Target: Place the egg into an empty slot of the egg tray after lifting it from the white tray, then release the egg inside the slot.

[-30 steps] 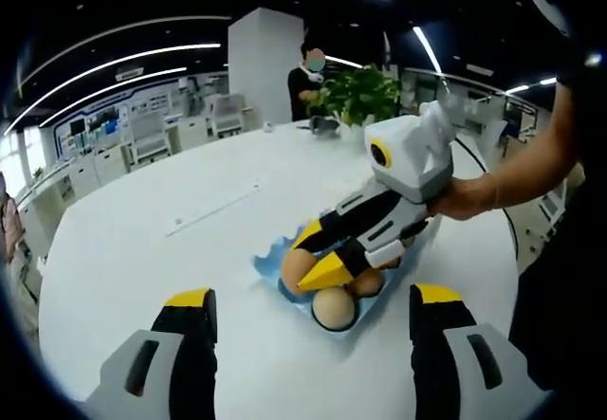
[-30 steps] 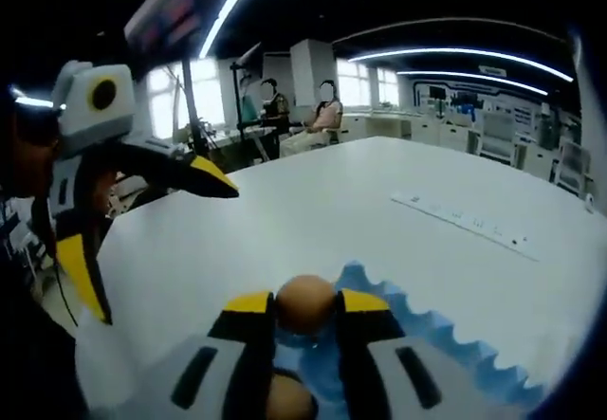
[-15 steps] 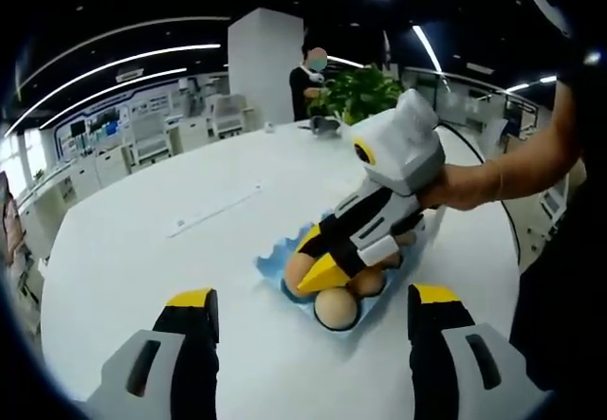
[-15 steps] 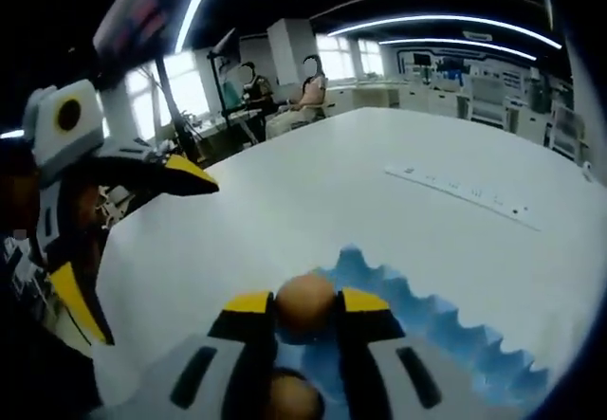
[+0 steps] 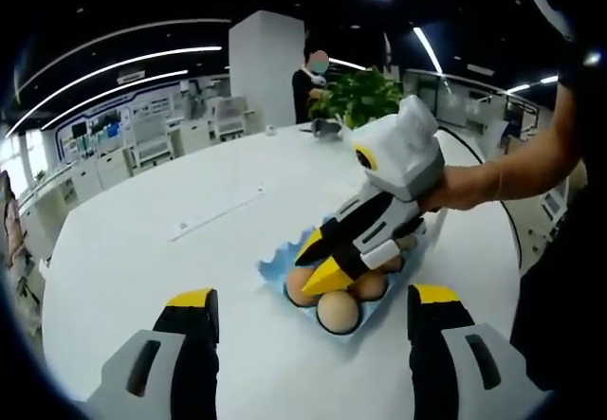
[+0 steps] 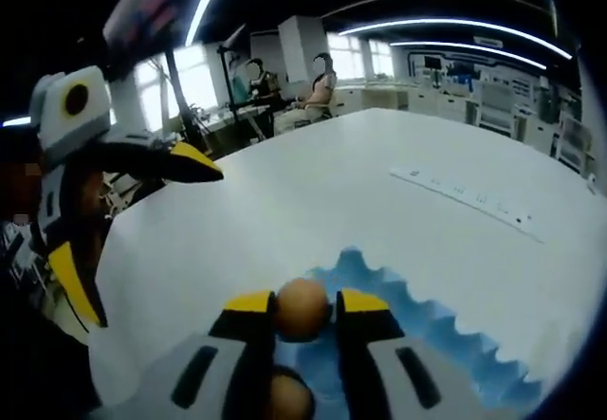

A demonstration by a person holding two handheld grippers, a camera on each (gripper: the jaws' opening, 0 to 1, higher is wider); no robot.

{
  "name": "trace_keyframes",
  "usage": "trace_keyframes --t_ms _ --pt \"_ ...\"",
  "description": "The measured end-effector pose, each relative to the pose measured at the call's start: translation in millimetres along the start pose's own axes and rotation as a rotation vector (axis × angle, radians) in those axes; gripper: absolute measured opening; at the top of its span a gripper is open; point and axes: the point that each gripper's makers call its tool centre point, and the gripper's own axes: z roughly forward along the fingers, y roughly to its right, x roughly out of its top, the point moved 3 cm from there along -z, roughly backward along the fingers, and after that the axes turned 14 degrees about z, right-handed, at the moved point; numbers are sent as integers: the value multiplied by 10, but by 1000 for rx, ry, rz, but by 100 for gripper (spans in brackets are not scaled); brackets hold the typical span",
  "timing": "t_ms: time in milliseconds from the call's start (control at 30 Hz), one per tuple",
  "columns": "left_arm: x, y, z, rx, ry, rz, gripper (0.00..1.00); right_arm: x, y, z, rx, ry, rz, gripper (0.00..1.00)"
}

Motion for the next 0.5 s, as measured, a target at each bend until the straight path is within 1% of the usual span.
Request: trace_keyframes --t_ms 233,300,400,433,467,500 --pt "12 4 4 -1 0 5 83 -1 7 -11 0 15 -4 25" --pt "20 0 2 0 3 5 83 -11 8 -40 1 22 -4 26" --pt "17 1 4 -1 0 8 83 -42 22 -128 -4 35 25 27" --pt "16 3 5 -3 0 8 83 -50 30 -165 -5 45 32 27" --pt "18 3 6 -2 0 8 83 -36 30 -209 0 73 33 27" --pt "22 4 6 -2 2 9 83 4 51 -299 -9 129 43 26"
